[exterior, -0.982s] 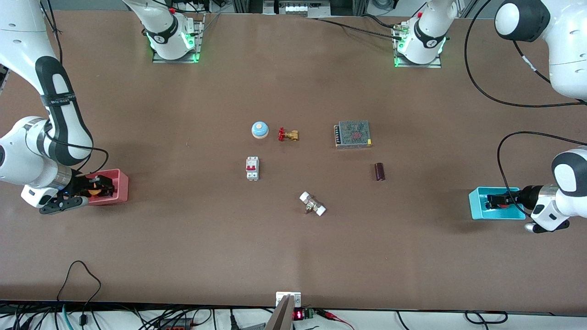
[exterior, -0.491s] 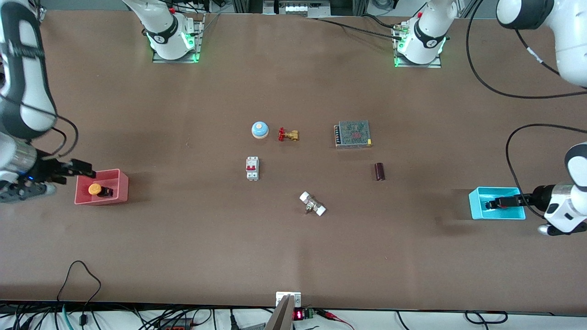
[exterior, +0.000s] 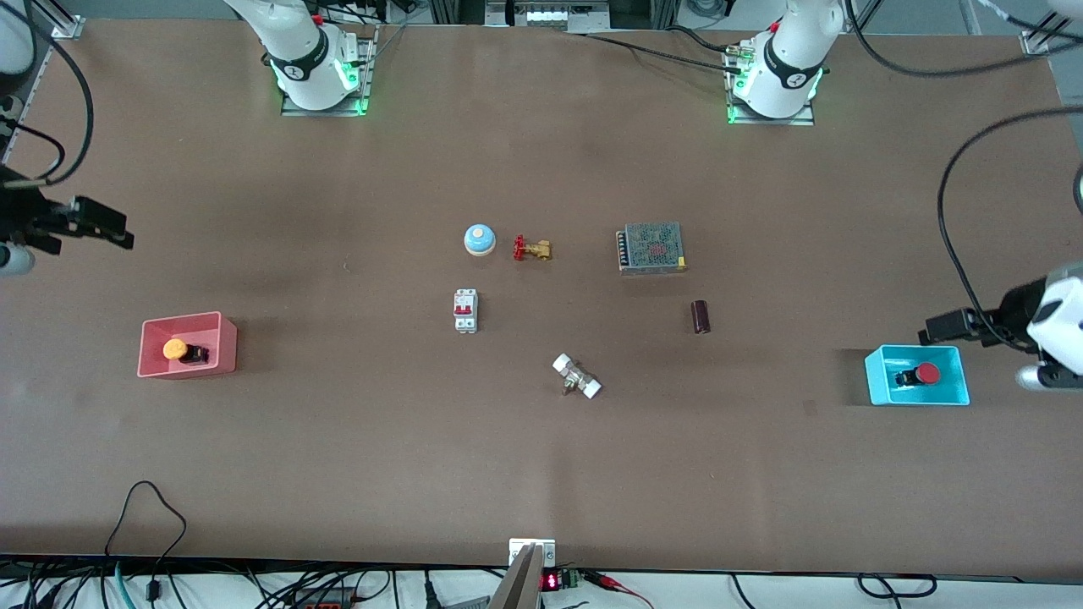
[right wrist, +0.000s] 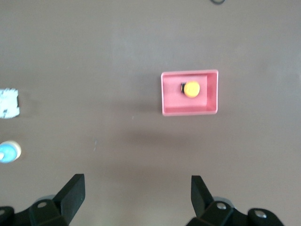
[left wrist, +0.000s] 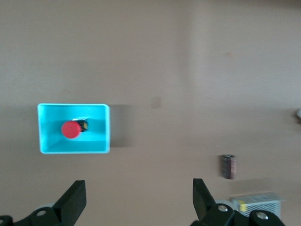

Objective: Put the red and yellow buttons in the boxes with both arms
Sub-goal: 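Open both grippers and lift them away from the boxes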

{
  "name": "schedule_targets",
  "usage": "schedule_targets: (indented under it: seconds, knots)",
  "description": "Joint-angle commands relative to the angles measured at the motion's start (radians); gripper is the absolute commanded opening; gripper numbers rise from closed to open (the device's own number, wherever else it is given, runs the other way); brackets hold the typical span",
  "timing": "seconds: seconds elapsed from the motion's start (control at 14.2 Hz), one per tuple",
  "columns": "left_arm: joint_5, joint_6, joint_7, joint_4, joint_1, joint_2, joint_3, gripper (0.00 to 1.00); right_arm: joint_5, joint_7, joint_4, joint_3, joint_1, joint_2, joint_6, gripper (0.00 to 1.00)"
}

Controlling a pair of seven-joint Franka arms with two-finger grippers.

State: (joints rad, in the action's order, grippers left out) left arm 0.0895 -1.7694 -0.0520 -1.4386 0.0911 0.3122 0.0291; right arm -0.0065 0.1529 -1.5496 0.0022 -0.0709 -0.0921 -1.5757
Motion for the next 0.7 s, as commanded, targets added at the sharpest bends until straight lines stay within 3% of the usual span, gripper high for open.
schedule_targets:
  seconds: [0.0, 0.28, 0.63]
  knots:
    - [-0.01, 0.004, 0.07, -0.138, -0.06, -0.177, -0.018, 1.0, 0.006, -0.035, -0.055, -0.001, 0.02, 0.047, 0.022, 1.0]
    - [-0.011, 0.135, 0.135, -0.158, -0.06, -0.271, -0.015, 1.0, 0.006, -0.035, -0.067, 0.001, 0.02, 0.061, 0.036, 1.0]
    - [-0.066, 0.154, 0.117, -0.23, -0.059, -0.358, 0.001, 1.0, 0.011, -0.042, -0.063, 0.002, 0.039, 0.061, 0.036, 1.0]
